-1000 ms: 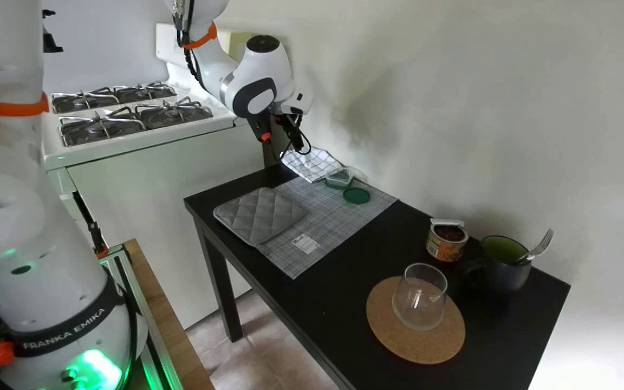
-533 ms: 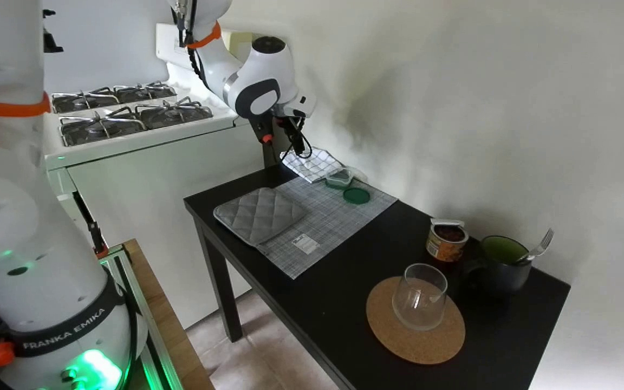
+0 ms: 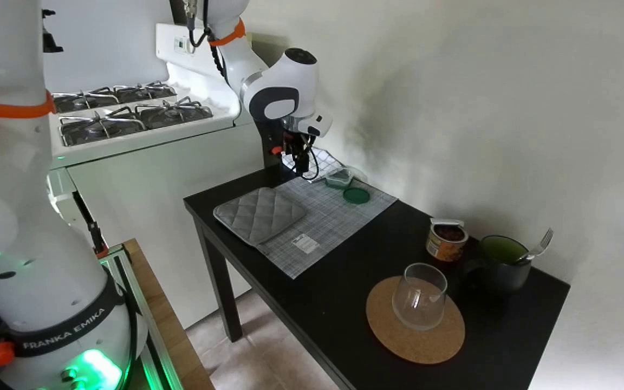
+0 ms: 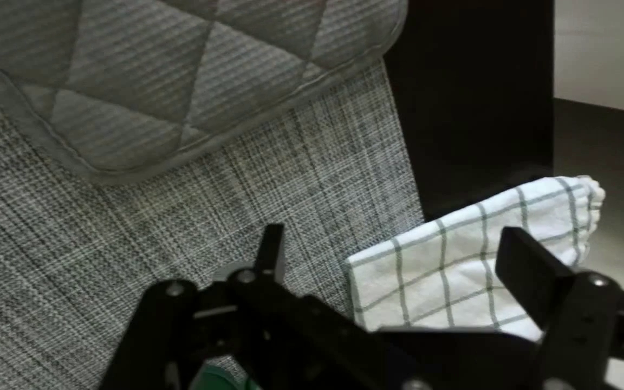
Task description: Put the white towel on the grey mat
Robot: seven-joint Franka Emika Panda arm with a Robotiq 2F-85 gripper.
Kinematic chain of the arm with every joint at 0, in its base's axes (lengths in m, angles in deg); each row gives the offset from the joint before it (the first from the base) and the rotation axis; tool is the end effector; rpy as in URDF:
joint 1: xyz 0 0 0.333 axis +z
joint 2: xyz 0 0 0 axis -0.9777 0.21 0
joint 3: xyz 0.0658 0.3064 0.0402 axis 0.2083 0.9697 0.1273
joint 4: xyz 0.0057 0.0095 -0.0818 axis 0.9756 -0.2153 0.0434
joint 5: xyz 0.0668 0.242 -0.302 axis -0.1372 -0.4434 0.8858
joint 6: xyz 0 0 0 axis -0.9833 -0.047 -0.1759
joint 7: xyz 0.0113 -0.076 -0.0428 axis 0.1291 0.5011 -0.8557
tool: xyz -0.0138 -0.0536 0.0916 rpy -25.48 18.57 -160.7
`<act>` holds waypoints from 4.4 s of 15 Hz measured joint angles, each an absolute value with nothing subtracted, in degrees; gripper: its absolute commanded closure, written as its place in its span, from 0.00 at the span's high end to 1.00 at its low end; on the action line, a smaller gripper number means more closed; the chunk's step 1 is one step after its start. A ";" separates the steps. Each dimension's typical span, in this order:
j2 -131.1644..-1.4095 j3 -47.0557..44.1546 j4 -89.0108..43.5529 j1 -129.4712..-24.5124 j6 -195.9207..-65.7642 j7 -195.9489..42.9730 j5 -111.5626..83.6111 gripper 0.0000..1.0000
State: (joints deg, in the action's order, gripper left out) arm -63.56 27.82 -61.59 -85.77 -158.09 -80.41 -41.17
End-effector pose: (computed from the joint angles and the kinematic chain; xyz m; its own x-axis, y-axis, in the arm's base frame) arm 0.5292 0.1463 0.2356 0.9566 -0.2816 0.0747 -0.2386 -0.9044 -0.3538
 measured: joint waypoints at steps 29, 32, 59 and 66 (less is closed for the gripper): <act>-45.25 21.60 -47.87 -76.53 -173.36 -79.37 -38.22 0.83; -43.76 21.60 -46.23 -75.89 -173.24 -79.44 -37.84 0.80; -40.77 16.55 -42.15 -71.07 -172.87 -82.32 -36.83 0.02; -42.70 24.12 -42.27 -76.30 -176.16 -78.97 -35.52 0.01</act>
